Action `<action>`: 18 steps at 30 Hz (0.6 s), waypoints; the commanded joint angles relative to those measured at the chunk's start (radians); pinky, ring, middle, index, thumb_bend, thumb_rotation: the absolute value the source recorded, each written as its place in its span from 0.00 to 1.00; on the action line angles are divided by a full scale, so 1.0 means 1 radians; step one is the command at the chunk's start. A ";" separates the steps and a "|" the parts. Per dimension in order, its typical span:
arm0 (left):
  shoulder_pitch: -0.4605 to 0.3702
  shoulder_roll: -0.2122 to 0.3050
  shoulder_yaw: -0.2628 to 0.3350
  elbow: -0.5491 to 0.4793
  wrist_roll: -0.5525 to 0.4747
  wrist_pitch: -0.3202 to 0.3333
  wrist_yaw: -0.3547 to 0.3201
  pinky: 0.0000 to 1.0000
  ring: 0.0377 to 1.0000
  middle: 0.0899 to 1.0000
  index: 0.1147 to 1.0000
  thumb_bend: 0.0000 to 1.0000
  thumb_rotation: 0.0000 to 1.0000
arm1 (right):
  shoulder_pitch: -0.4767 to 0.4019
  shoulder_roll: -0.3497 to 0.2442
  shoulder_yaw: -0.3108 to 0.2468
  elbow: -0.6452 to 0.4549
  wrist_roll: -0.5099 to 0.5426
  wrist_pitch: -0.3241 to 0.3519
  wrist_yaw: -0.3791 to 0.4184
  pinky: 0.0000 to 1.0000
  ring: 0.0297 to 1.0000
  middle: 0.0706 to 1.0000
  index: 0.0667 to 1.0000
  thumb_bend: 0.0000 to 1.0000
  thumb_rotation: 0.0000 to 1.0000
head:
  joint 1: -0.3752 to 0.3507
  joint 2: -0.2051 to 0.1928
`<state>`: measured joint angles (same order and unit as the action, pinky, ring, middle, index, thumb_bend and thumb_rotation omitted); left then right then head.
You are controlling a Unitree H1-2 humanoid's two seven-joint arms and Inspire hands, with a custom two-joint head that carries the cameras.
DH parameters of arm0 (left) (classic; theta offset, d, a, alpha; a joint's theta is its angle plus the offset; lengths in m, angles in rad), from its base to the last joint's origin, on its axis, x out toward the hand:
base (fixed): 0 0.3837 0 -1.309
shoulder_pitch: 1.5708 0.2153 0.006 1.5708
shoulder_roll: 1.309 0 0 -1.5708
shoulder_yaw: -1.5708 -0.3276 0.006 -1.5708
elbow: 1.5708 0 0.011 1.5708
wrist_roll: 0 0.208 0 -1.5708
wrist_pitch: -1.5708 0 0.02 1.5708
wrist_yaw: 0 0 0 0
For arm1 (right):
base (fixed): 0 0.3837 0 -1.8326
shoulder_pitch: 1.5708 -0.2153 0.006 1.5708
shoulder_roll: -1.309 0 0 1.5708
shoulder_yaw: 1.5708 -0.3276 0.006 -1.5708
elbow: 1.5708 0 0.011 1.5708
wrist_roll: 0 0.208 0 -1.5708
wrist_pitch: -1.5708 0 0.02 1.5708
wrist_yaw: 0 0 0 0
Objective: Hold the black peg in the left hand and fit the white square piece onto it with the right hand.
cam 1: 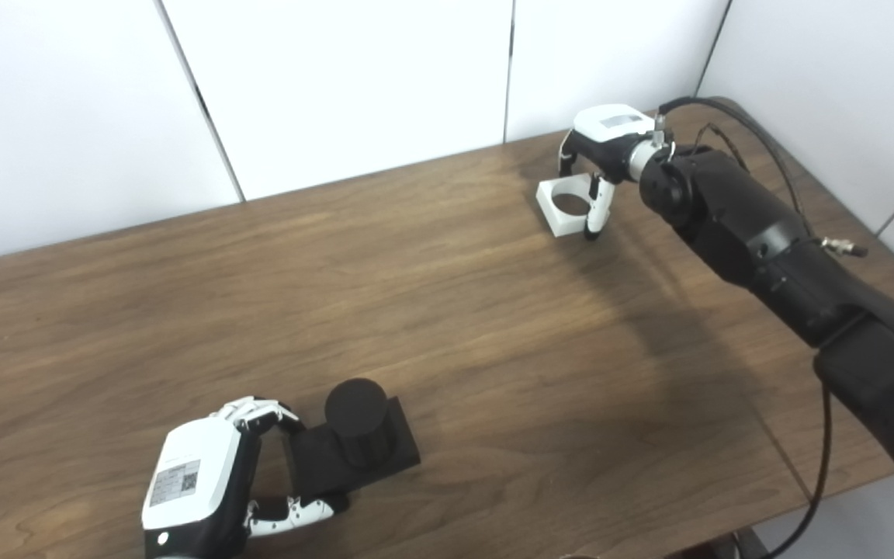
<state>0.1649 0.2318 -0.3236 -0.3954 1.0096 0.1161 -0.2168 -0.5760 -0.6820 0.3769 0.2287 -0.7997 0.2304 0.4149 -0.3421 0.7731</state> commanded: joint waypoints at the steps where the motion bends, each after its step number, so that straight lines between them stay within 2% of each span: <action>1: 0.028 -0.008 -0.017 0.035 0.007 0.043 -0.064 0.74 0.81 0.71 0.42 0.52 0.05 | -0.052 -0.046 -0.026 -0.124 -0.007 0.001 0.038 0.99 0.91 0.77 0.45 0.52 0.13 | 0.020 0.005; 5: 0.024 -0.022 -0.028 0.044 0.025 0.050 -0.062 0.74 0.81 0.71 0.42 0.52 0.05 | -0.043 -0.058 -0.036 -0.317 -0.004 0.000 0.145 1.00 0.91 0.77 0.45 0.52 0.13 | 0.066 0.012; 10: 0.019 -0.042 -0.052 0.055 0.065 0.062 -0.065 0.75 0.81 0.72 0.42 0.51 0.05 | -0.061 -0.038 -0.016 -0.542 -0.024 -0.015 0.283 1.00 0.89 0.75 0.45 0.52 0.13 | 0.132 0.020; 15: 0.018 -0.069 -0.062 0.063 0.071 0.081 -0.061 0.74 0.81 0.71 0.42 0.52 0.05 | -0.082 -0.007 -0.013 -0.676 -0.014 -0.008 0.414 1.00 0.89 0.75 0.45 0.52 0.13 | 0.182 0.027; 18: 0.013 -0.076 -0.070 0.065 0.082 0.092 -0.069 0.74 0.81 0.72 0.42 0.52 0.05 | -0.084 0.011 -0.011 -0.732 -0.015 -0.029 0.460 0.97 0.87 0.74 0.45 0.52 0.13 | 0.206 0.035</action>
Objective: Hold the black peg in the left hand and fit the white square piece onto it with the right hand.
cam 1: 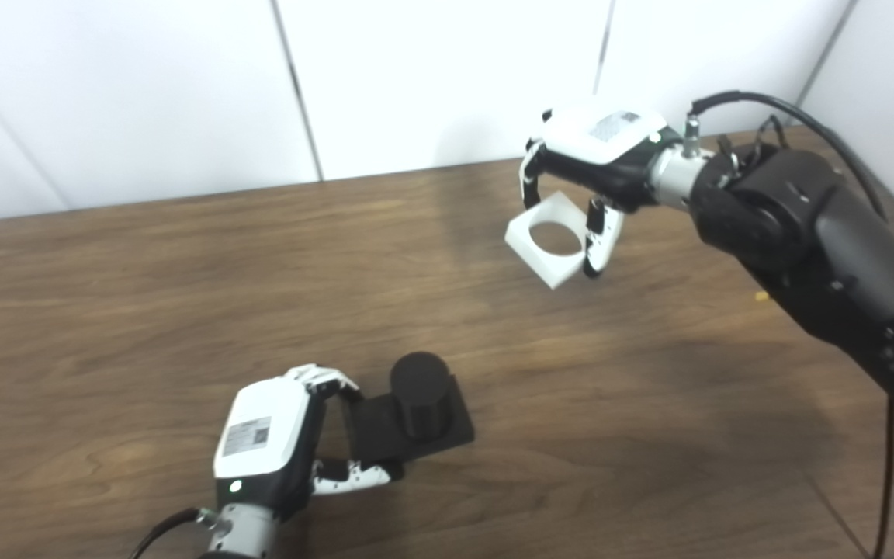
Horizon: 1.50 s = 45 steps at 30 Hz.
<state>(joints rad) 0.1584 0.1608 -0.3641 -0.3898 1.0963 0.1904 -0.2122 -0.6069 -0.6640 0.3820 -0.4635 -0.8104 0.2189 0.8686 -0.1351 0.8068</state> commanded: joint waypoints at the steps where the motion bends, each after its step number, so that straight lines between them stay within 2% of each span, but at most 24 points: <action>1: 0.017 -0.008 -0.032 0.060 -0.002 0.020 -0.074 0.74 0.81 0.72 0.42 0.52 0.05 | -0.052 0.001 -0.016 -0.060 -0.002 -0.023 0.018 0.97 0.86 0.73 0.45 0.52 0.13 | 0.004 0.004; 8: 0.007 -0.021 -0.047 0.062 0.012 0.038 -0.079 0.74 0.81 0.72 0.42 0.51 0.05 | -0.037 0.074 -0.004 -0.182 0.004 -0.045 0.089 0.95 0.86 0.72 0.44 0.53 0.14 | 0.028 0.020; 18: 0.002 -0.023 -0.063 0.053 0.027 0.058 -0.094 0.75 0.81 0.72 0.42 0.51 0.05 | 0.022 0.154 -0.003 -0.222 -0.002 -0.063 0.112 0.98 0.88 0.72 0.44 0.53 0.13 | 0.034 0.024; 30: -0.003 -0.026 -0.078 0.051 0.027 0.076 -0.094 0.75 0.82 0.73 0.42 0.51 0.05 | 0.069 0.241 0.022 -0.204 -0.032 -0.084 0.116 1.00 0.89 0.74 0.45 0.52 0.13 | 0.041 0.024; 37: -0.004 -0.025 -0.086 0.046 0.029 0.085 -0.096 0.75 0.82 0.73 0.42 0.51 0.05 | 0.086 0.266 0.032 -0.187 -0.064 -0.094 0.116 1.00 0.90 0.74 0.45 0.52 0.13 | 0.046 0.025; 45: -0.004 -0.034 -0.090 0.043 0.032 0.091 -0.096 0.75 0.82 0.73 0.42 0.51 0.05 | 0.104 0.278 0.023 -0.159 -0.073 -0.126 0.082 1.00 0.90 0.74 0.45 0.52 0.13 | 0.053 0.025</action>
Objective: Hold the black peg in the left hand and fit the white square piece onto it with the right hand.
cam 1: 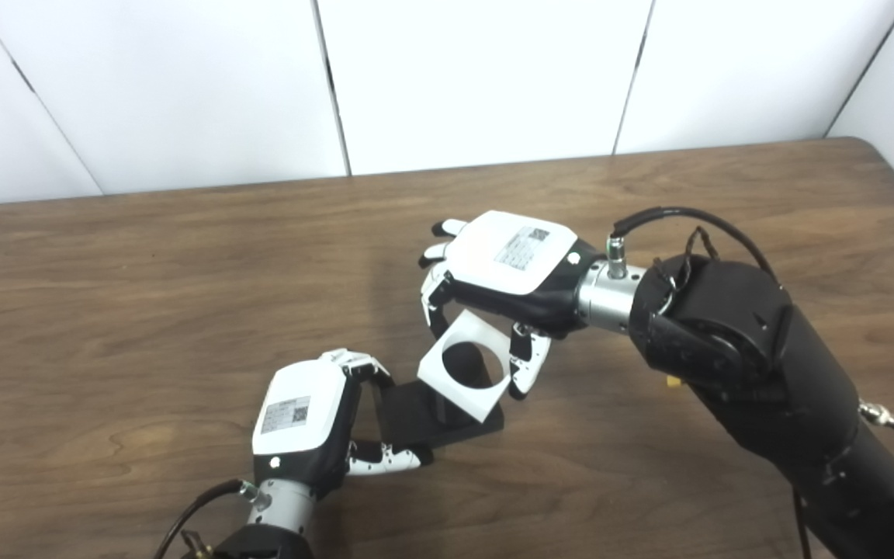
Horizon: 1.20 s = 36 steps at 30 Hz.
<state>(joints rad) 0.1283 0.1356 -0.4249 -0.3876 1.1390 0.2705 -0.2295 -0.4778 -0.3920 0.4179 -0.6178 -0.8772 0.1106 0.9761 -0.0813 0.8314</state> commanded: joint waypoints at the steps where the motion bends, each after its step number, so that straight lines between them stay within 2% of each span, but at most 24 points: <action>1: 0.026 -0.010 -0.029 0.041 -0.011 0.011 -0.078 0.74 0.82 0.73 0.42 0.51 0.05 | -0.024 0.008 -0.014 -0.002 -0.007 -0.020 -0.026 1.00 0.90 0.75 0.45 0.52 0.13 | -0.001 0.000; 10: 0.027 -0.014 -0.032 0.037 -0.004 0.009 -0.074 0.74 0.81 0.72 0.42 0.51 0.05 | -0.008 0.018 -0.011 0.024 -0.019 -0.044 -0.056 1.00 0.90 0.75 0.45 0.52 0.13 | 0.005 0.005; 21: 0.027 -0.019 -0.034 0.032 0.000 0.008 -0.077 0.75 0.81 0.72 0.42 0.51 0.05 | 0.009 0.042 -0.011 0.043 -0.029 -0.042 -0.063 1.00 0.91 0.75 0.45 0.52 0.13 | 0.011 0.008; 29: 0.025 -0.024 -0.036 0.033 0.003 0.009 -0.079 0.75 0.81 0.72 0.42 0.51 0.05 | 0.015 0.061 -0.002 0.044 -0.047 -0.036 -0.045 1.00 0.91 0.76 0.45 0.52 0.13 | 0.014 0.009; 33: 0.025 -0.027 -0.035 0.036 0.002 0.007 -0.073 0.75 0.81 0.72 0.42 0.51 0.05 | 0.022 0.067 0.009 0.051 -0.055 -0.063 -0.067 1.00 0.90 0.75 0.45 0.52 0.13 | 0.016 0.009; 36: 0.025 -0.029 -0.036 0.034 0.004 0.009 -0.075 0.75 0.81 0.72 0.42 0.51 0.05 | 0.018 0.069 0.017 0.049 -0.062 -0.060 -0.043 1.00 0.91 0.76 0.45 0.52 0.13 | 0.018 0.010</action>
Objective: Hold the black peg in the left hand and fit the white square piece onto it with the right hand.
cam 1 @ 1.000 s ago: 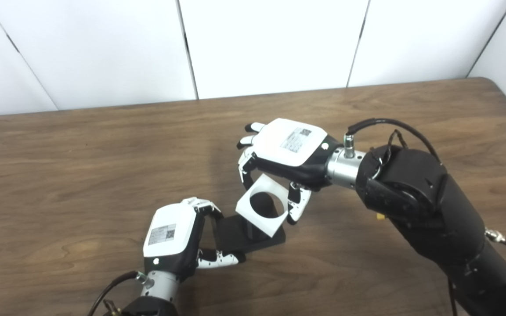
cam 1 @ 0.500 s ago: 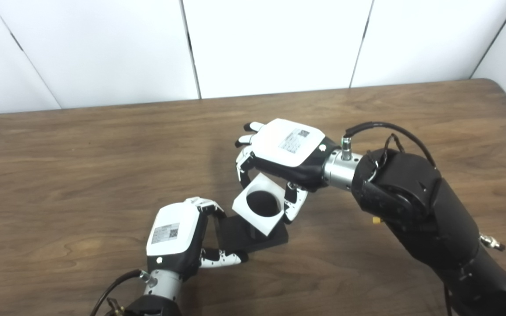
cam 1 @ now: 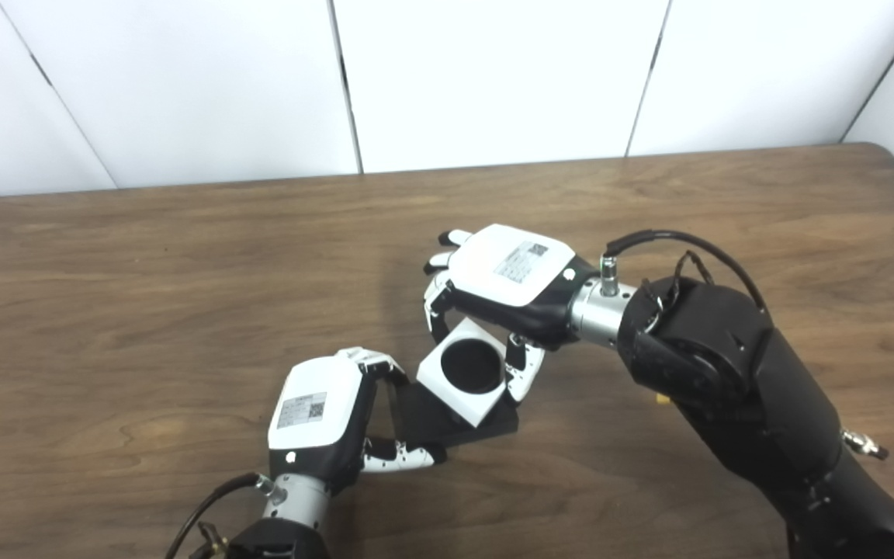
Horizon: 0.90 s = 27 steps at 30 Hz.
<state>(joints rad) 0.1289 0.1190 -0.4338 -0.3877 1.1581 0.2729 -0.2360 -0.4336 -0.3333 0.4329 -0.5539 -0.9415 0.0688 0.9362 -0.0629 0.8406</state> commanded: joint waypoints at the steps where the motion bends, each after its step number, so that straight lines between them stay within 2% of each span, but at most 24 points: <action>1: 0.024 -0.013 -0.027 0.033 -0.015 0.007 -0.069 0.75 0.81 0.72 0.42 0.51 0.05 | -0.032 0.006 0.007 -0.016 -0.012 -0.015 0.018 1.00 0.91 0.76 0.45 0.52 0.13 | 0.000 0.000; 2: 0.024 -0.013 -0.027 0.033 -0.016 0.007 -0.069 0.74 0.81 0.72 0.42 0.51 0.05 | -0.037 0.001 0.012 -0.017 -0.027 -0.015 0.034 1.00 0.93 0.78 0.45 0.52 0.14 | 0.000 0.000; 3: 0.024 -0.014 -0.026 0.033 -0.017 0.007 -0.068 0.74 0.81 0.72 0.42 0.51 0.05 | -0.040 -0.002 0.014 -0.017 -0.038 -0.016 0.045 1.00 0.93 0.80 0.54 0.76 0.17 | 0.001 -0.001; 4: 0.024 -0.014 -0.026 0.034 -0.018 0.007 -0.069 0.73 0.81 0.72 0.42 0.51 0.05 | -0.044 -0.004 0.015 -0.019 -0.048 -0.012 0.061 1.00 0.94 0.82 0.59 0.88 0.21 | 0.002 -0.001; 6: 0.024 -0.015 -0.026 0.033 -0.017 0.007 -0.070 0.73 0.81 0.72 0.42 0.51 0.05 | -0.047 -0.002 0.010 -0.023 -0.055 -0.004 0.085 1.00 0.96 0.86 0.69 0.98 0.30 | 0.002 -0.001; 7: 0.024 -0.014 -0.025 0.034 -0.018 0.005 -0.069 0.73 0.81 0.72 0.42 0.51 0.05 | -0.050 0.000 0.004 -0.028 -0.056 0.004 0.099 1.00 0.96 0.87 0.70 0.98 0.32 | 0.000 -0.001; 9: 0.023 -0.012 -0.025 0.035 -0.021 0.000 -0.064 0.73 0.81 0.72 0.42 0.51 0.05 | -0.055 0.003 -0.007 -0.035 -0.056 0.014 0.118 1.00 0.99 0.91 0.77 1.00 0.41 | -0.001 -0.002; 15: 0.023 -0.011 -0.026 0.035 -0.013 0.005 -0.074 0.74 0.82 0.72 0.42 0.51 0.05 | -0.060 0.007 -0.046 -0.042 -0.035 0.011 0.117 1.00 1.00 0.94 0.85 1.00 0.52 | -0.001 -0.002; 22: 0.021 -0.009 -0.022 0.044 -0.013 0.003 -0.065 0.74 0.81 0.72 0.42 0.51 0.05 | -0.056 -0.004 -0.096 -0.049 -0.029 0.002 0.096 1.00 1.00 0.93 0.85 1.00 0.56 | -0.001 -0.005; 25: 0.016 0.001 -0.028 0.044 0.017 0.007 -0.085 0.75 0.81 0.72 0.43 0.51 0.06 | -0.051 -0.014 -0.115 -0.055 -0.026 0.003 0.096 1.00 1.00 0.93 0.85 1.00 0.55 | 0.001 -0.008; 26: 0.013 0.006 -0.033 0.044 0.040 0.007 -0.094 0.76 0.81 0.73 0.56 0.64 0.17 | -0.048 -0.017 -0.121 -0.055 -0.024 0.003 0.094 1.00 1.00 0.93 0.85 1.00 0.55 | 0.000 -0.009; 27: 0.010 0.012 -0.038 0.044 0.063 0.004 -0.098 0.77 0.81 0.74 0.65 0.72 0.25 | -0.045 -0.019 -0.127 -0.056 -0.023 0.002 0.094 1.00 1.00 0.93 0.85 1.00 0.55 | -0.001 -0.010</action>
<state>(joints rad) 0.1232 0.1191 -0.4420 -0.3875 1.1954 0.2740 -0.2524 -0.4498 -0.3394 0.3272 -0.5783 -0.9690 0.0707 1.0614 -0.0629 0.8299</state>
